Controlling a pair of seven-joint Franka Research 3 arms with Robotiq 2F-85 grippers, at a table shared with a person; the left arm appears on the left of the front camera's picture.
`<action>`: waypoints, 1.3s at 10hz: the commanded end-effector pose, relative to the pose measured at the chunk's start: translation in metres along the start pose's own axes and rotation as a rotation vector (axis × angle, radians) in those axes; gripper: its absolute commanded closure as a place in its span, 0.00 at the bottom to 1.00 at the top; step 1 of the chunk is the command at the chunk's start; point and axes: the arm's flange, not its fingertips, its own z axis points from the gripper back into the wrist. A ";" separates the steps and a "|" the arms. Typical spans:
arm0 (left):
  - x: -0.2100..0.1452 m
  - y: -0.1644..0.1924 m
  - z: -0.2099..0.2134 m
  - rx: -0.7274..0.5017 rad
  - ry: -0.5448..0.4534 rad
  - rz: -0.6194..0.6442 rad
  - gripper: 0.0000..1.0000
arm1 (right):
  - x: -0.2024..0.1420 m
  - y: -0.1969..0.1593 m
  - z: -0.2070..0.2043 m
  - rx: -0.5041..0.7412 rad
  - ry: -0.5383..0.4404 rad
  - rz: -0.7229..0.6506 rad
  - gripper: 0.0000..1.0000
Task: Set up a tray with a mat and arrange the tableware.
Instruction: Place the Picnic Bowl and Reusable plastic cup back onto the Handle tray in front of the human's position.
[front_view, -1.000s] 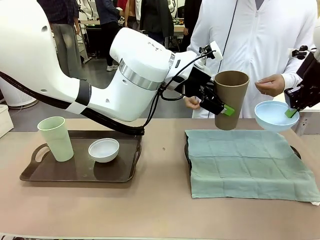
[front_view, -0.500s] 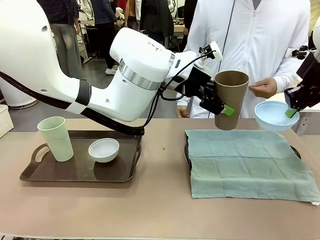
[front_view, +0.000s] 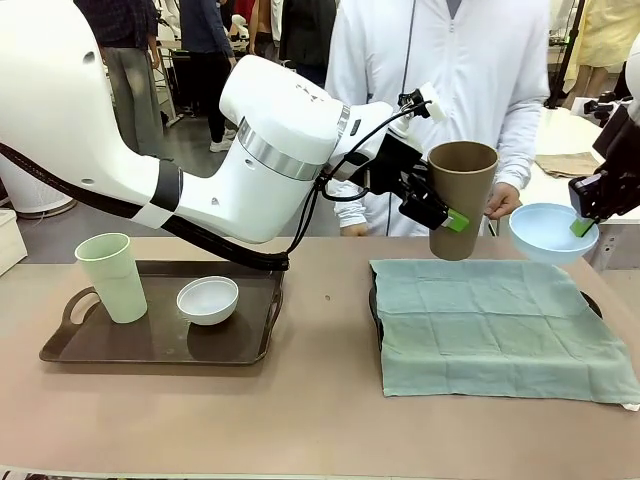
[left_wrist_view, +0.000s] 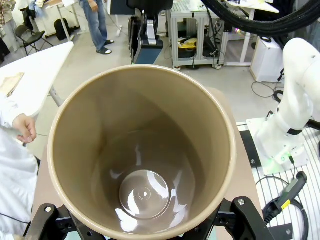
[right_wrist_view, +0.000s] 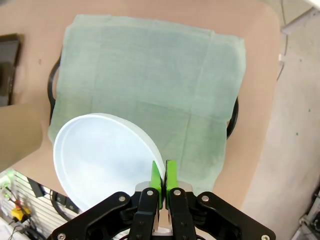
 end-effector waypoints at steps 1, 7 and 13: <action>-0.017 0.005 -0.013 -0.015 -0.014 0.013 0.15 | 0.002 -0.015 -0.038 0.032 0.055 0.016 0.95; -0.106 0.011 -0.073 -0.113 -0.050 -0.014 0.15 | 0.007 -0.024 -0.135 0.042 0.098 0.079 0.95; -0.126 0.024 -0.100 -0.107 0.015 -0.105 0.15 | 0.012 -0.038 -0.163 0.074 0.042 0.115 0.95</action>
